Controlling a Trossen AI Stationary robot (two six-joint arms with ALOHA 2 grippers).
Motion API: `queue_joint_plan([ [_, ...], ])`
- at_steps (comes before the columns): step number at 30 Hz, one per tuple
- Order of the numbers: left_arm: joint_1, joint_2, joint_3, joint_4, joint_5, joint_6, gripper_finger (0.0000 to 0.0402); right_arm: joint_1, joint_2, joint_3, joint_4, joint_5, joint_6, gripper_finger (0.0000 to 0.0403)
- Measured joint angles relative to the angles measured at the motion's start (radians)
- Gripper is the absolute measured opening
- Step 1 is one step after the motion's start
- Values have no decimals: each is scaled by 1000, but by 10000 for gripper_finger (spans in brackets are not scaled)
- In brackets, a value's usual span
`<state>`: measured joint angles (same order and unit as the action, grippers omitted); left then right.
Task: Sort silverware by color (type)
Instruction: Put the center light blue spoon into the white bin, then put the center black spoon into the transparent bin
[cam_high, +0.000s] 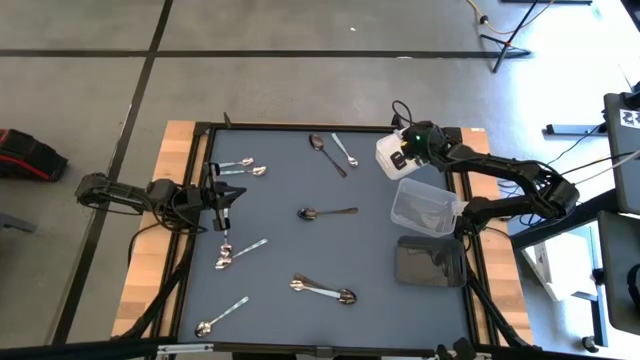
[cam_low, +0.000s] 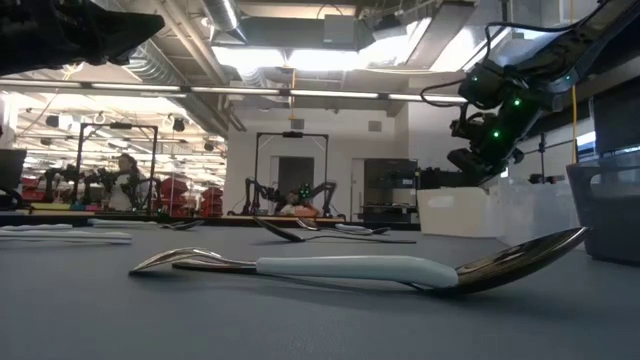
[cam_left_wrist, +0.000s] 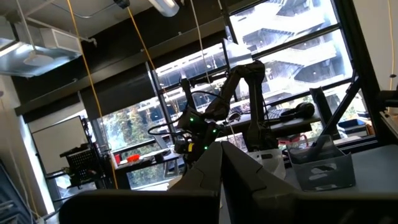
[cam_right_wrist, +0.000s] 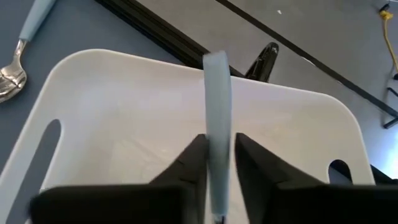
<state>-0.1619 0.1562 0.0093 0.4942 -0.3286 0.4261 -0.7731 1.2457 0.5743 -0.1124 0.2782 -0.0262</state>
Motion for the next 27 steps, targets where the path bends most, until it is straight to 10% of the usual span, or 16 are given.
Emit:
queue_joint_plan([
  [9, 0, 0, 0, 0, 0, 0, 2, 99, -45, 54, -19, -164, 52, 165],
  [17, 0, 0, 0, 0, 0, -1, 2, 262, -51, 92, -68, 40, 45, 160],
  [27, 0, 0, 0, 1, 0, -4, 2, 545, -21, 92, 28, -227, 82, 159],
])
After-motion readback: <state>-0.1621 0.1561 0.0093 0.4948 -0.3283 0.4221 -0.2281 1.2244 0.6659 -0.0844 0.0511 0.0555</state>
